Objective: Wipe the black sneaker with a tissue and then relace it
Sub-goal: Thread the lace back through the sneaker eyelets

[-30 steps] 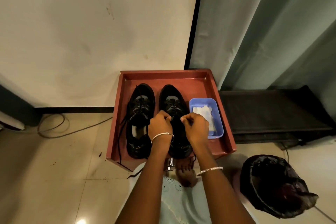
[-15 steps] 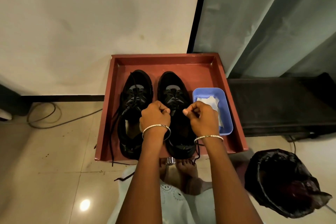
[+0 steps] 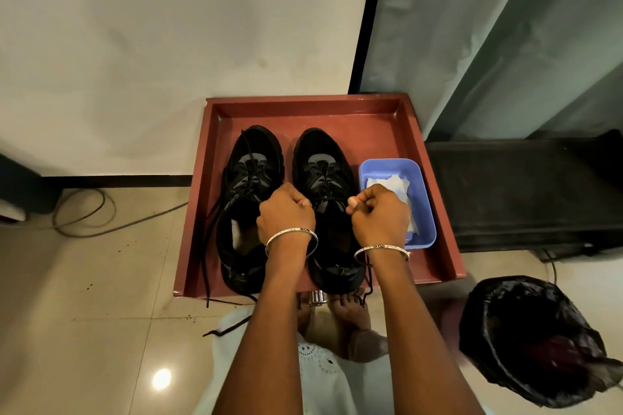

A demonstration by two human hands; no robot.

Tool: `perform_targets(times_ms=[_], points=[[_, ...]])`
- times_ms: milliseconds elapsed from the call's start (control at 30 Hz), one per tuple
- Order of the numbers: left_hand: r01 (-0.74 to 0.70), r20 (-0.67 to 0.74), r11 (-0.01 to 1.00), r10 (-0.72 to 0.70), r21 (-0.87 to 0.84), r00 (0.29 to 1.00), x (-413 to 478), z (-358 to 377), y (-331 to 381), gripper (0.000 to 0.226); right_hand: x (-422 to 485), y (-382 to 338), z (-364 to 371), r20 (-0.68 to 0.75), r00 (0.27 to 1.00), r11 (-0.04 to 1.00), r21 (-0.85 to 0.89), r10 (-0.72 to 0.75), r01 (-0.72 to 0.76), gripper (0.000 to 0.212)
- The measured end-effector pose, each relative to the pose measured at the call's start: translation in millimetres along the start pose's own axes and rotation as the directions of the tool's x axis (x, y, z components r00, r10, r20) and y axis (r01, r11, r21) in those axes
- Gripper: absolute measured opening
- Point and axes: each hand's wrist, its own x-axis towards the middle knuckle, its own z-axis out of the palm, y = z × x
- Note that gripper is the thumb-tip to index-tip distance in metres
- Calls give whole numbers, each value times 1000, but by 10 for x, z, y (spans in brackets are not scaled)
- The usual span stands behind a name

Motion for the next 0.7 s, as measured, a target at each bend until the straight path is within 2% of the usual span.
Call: perform_targets(times_ms=[167, 267, 367, 500, 600, 700], points=[[-51, 44, 998, 53, -46, 998, -5, -57, -35, 22, -26, -22, 8, -18, 1000, 999, 28, 25, -24, 14], [-145, 145, 986, 156, -85, 977, 14, -134, -110, 19, 35, 27, -132, 92, 995, 996, 83, 30, -38, 18], [-131, 258, 971, 180, -198, 949, 10, -207, -178, 13, 59, 121, -294, 235, 971, 994, 89, 48, -70, 24], [-157, 272, 966, 211, -208, 939, 1, -237, -147, 12, 77, 191, -425, 305, 952, 994, 102, 16, -49, 26], [-104, 268, 952, 184, -289, 946, 32, -187, -98, 18, 65, 101, -432, 377, 925, 954, 260, 43, -150, 25], [25, 328, 886, 145, -462, 934, 33, -163, -19, 28, 59, -11, -400, 417, 904, 861, 424, 91, -282, 27]])
